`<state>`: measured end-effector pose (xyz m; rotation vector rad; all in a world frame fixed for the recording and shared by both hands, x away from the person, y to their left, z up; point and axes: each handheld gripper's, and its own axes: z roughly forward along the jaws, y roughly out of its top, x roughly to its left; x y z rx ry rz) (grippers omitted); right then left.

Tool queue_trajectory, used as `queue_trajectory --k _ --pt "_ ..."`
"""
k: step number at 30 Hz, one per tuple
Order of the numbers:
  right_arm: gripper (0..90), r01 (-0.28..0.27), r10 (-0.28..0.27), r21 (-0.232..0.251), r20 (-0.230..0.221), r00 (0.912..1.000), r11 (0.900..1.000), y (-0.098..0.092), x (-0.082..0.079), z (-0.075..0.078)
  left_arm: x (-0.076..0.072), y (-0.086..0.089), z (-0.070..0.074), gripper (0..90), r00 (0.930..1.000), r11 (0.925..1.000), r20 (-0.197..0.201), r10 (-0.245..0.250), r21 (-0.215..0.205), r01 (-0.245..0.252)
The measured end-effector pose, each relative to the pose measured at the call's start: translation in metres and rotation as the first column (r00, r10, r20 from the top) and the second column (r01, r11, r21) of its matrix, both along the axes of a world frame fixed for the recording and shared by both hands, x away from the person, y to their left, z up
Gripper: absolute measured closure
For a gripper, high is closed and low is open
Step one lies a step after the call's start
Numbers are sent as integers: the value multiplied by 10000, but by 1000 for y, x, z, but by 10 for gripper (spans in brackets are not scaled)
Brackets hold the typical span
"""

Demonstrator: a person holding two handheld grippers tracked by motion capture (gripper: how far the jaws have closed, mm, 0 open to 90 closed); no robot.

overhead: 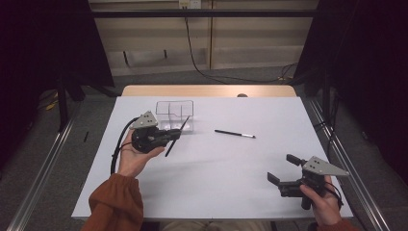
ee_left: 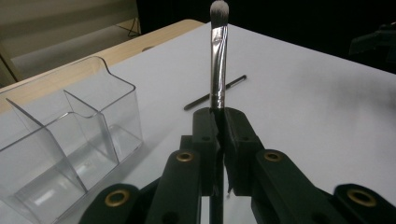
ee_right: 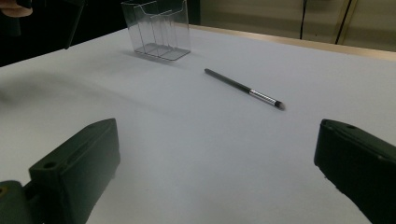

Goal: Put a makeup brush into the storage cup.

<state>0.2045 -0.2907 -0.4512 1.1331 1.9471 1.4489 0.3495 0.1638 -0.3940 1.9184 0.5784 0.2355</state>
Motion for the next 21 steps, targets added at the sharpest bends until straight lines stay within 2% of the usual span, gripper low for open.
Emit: queue_trajectory --k 4,5,9,13,21 --pt "0 8 -8 36 2 10000 10000 0 0 0 1 0 2 841 9994 9992 225 254 -325 -246" --pt "0 14 -14 53 10 10000 10000 -1 0 0 1 0 3 841 9996 9990 147 224 -396 -218" --pt "0 -34 34 94 6 10000 9999 -1 0 0 3 2 3 841 9986 9969 259 467 -652 -449" --pt "0 -19 19 80 31 10000 10000 -1 0 0 4 3 4 841 9980 9956 418 470 -830 -434" --pt "0 -38 37 144 102 9999 9999 0 -1 1 9 7 13 841 9942 9895 638 866 -1214 -784"
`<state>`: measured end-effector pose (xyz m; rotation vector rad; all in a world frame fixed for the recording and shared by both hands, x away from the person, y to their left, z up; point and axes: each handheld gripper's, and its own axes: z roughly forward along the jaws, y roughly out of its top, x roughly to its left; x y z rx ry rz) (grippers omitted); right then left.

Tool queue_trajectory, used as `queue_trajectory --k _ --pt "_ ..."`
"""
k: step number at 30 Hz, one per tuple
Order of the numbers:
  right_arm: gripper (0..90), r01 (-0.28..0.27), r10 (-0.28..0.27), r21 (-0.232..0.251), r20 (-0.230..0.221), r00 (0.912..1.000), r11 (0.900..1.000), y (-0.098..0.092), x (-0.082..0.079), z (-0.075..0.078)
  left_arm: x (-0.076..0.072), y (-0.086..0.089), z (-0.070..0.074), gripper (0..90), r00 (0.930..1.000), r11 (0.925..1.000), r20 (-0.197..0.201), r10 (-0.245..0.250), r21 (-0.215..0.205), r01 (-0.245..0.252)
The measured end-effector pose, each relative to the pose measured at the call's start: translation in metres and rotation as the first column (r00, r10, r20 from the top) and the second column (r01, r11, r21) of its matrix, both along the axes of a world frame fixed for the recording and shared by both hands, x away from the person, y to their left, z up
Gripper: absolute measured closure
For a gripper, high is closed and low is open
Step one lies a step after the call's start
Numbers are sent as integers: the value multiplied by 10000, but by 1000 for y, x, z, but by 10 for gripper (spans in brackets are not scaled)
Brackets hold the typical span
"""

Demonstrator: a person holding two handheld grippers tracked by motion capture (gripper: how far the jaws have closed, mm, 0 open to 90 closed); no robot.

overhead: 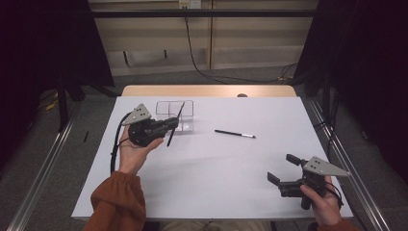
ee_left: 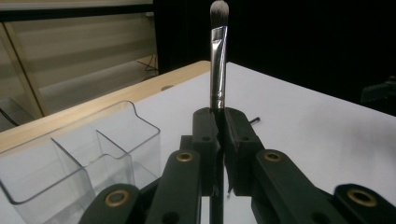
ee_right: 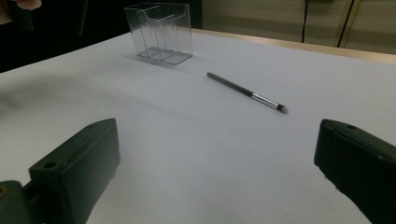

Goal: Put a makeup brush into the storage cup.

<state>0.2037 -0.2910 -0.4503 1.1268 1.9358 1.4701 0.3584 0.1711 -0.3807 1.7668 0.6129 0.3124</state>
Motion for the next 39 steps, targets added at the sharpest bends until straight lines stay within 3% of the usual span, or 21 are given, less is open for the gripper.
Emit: queue_trajectory --k 8,22,39 --pt "0 48 -48 66 65 10000 10000 0 0 0 8 10 5 841 9992 9985 35 394 -368 -393" --pt "0 54 -54 37 135 9999 10000 0 -1 1 16 12 21 841 9980 9989 409 476 -52 -475" --pt "0 28 -29 35 59 10000 10000 0 -1 0 40 10 24 840 9925 9932 441 1137 -309 -1124"
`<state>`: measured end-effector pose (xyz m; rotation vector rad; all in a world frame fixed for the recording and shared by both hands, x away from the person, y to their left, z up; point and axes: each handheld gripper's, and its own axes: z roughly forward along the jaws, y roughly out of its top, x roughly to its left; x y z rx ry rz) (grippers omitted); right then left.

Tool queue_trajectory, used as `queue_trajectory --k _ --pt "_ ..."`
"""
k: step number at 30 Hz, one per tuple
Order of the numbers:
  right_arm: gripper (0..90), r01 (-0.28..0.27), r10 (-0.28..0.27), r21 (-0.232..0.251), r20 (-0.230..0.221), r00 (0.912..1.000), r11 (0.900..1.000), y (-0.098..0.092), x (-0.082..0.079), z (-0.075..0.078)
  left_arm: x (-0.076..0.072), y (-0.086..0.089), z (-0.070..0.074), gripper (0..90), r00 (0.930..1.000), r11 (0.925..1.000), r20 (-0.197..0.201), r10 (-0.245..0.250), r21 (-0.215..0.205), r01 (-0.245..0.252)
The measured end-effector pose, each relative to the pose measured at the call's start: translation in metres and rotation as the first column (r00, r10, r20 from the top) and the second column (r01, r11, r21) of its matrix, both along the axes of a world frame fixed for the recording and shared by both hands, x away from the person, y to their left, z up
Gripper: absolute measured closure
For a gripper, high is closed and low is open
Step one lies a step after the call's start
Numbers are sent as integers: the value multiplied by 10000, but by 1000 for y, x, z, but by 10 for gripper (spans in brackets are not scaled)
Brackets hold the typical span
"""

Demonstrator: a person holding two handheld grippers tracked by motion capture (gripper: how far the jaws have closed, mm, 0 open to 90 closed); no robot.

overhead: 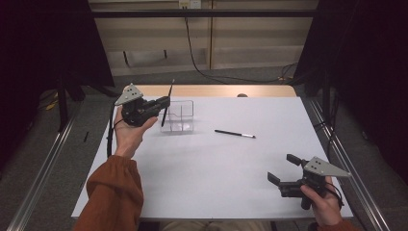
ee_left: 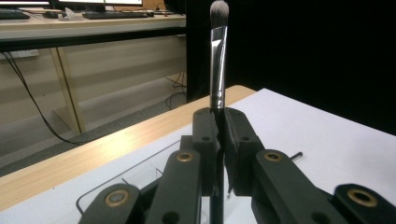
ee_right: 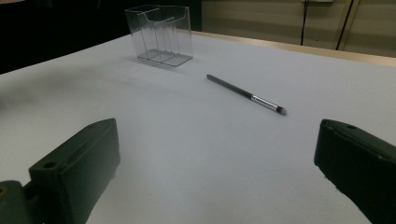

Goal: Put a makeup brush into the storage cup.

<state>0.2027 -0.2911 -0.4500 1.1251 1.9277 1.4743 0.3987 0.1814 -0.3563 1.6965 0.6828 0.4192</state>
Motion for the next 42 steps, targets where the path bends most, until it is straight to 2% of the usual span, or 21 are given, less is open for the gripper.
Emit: queue_trajectory --k 6,10,14,16,27,42 --pt "0 8 -8 42 2 10000 10000 0 0 0 5 -1 2 840 10000 9999 -28 61 -100 -61" --pt "0 12 -12 33 -18 10000 10000 0 0 0 8 -2 4 841 9999 10000 -60 83 23 -83" --pt "0 5 -5 13 8 10000 10000 -1 0 0 13 -3 7 841 9999 9999 32 125 43 -125" --pt "0 -13 13 23 15 10000 10000 -1 0 0 16 -3 8 840 9998 9998 77 158 -84 -158" --pt "0 13 -13 51 9 10000 10000 -1 0 0 29 -6 11 841 9992 9995 224 324 44 -325" --pt "0 10 -10 50 -30 10000 10000 -1 0 0 47 -8 6 841 9985 9987 157 518 -29 -518"
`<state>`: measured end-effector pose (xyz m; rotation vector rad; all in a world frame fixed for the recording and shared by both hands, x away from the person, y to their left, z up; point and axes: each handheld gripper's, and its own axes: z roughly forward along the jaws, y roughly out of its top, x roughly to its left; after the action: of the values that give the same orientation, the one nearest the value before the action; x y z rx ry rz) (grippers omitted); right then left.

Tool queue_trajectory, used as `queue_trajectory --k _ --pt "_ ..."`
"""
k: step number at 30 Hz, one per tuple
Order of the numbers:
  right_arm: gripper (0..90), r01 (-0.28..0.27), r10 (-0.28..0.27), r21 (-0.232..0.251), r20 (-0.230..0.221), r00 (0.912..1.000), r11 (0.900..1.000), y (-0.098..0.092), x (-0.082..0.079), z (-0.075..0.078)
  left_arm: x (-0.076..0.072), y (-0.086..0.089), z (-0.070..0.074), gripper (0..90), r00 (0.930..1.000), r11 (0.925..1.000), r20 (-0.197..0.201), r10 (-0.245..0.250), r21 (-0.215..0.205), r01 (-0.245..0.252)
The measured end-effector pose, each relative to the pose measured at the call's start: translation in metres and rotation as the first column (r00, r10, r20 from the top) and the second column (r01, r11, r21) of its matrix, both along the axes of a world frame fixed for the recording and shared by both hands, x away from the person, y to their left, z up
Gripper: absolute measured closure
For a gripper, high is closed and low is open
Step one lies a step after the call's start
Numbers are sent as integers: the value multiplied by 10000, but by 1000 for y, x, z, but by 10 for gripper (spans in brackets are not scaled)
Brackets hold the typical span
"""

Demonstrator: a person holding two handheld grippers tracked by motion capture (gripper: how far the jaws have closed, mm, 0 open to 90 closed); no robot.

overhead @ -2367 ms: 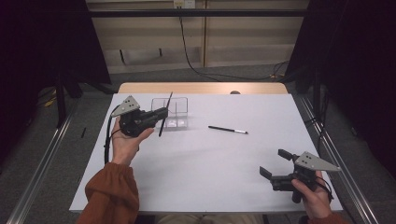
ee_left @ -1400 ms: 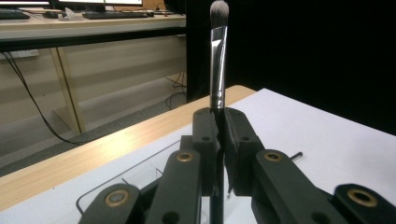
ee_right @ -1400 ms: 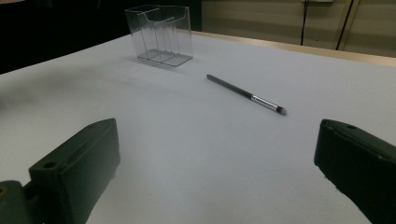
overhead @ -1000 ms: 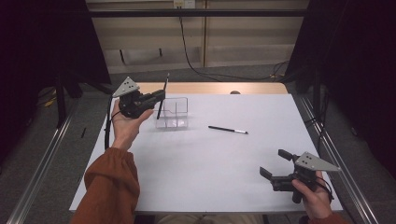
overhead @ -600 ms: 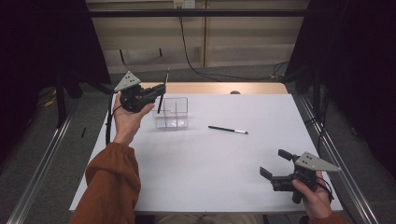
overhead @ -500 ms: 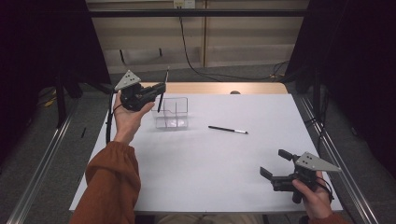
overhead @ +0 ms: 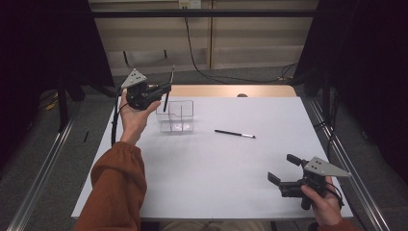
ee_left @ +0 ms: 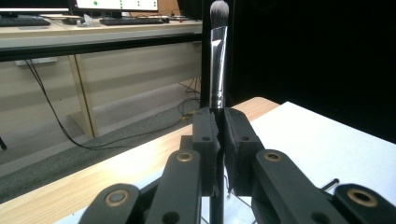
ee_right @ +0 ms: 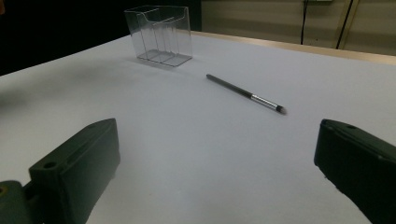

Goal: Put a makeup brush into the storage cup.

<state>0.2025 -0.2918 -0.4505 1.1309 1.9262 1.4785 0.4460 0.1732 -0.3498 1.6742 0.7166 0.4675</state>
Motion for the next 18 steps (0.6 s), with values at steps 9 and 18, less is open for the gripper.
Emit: queue_trajectory --k 9,18 --pt "0 5 -5 14 15 10000 10000 0 0 0 8 4 -4 840 9997 9996 -52 248 -156 -248" --pt "0 29 -29 43 -7 10000 10000 0 0 0 16 4 -11 841 9993 9994 -124 351 -72 -352"
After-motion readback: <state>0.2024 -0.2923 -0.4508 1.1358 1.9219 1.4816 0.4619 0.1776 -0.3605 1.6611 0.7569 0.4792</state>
